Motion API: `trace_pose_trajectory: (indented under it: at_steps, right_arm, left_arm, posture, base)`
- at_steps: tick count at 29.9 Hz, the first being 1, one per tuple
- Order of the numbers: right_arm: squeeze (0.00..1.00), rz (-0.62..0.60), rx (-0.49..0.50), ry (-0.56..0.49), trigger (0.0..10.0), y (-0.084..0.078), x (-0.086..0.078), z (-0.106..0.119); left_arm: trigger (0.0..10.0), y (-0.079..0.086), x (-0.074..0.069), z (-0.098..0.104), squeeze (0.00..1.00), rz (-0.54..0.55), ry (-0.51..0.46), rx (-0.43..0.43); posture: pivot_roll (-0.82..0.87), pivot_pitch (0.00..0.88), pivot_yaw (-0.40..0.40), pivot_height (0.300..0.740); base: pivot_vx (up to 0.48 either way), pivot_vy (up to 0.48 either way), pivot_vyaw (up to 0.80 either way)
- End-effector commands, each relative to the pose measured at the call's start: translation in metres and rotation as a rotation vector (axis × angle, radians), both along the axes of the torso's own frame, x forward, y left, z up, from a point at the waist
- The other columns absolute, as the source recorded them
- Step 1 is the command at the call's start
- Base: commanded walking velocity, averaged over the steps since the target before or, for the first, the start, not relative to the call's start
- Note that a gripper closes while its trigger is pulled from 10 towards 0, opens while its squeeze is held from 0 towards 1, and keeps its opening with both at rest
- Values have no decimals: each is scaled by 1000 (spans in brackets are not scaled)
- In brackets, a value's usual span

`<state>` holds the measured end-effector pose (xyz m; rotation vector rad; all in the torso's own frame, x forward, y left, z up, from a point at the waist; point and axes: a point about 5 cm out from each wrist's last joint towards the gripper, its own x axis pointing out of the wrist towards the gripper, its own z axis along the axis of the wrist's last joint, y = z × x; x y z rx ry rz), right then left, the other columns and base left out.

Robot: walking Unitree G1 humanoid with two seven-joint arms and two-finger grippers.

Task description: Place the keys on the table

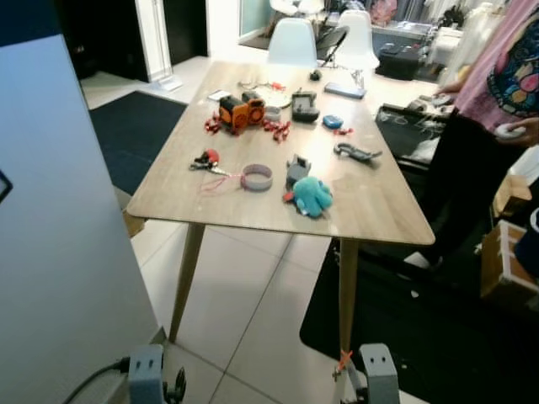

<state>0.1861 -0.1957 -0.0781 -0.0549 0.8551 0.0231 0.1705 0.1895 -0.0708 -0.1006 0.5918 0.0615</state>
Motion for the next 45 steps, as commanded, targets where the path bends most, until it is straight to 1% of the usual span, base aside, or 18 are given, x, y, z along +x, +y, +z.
trace_pose_trajectory:
  at_steps: [1, 5, 19, 36, 45]
  right_arm:
    - [0, -12, 3, 19, 10000, 0, -4, -2]
    - [0, -11, 4, 22, 10000, 0, -5, -3]
    - [0, -13, 7, 25, 10000, 2, -4, -3]
    - [0, -10, 4, 31, 10000, 3, -6, -4]
    - [0, -6, 2, 31, 10000, 2, -7, -4]
  left_arm:
    - [10000, 0, 2, 1, 0, -4, -1, 2]
    - [10000, 1, 2, 1, 0, -3, -3, 4]
    - [10000, 1, 5, 4, 0, -14, -29, 12]
    - [10000, -1, 8, 6, 0, -15, -43, -9]
    - [10000, -3, 7, 6, 0, -11, -47, -21]
  posture:
    - [63, 57, -65, 740]
    - [64, 58, -65, 740]
    - [65, 72, -63, 740]
    - [63, 73, -61, 740]
    - [62, 73, -66, 740]
  base:
    - [-292, 0, 0]
    - [-266, 0, 0]
    - [0, 0, 0]
    - [0, 0, 0]
    - [281, 0, 0]
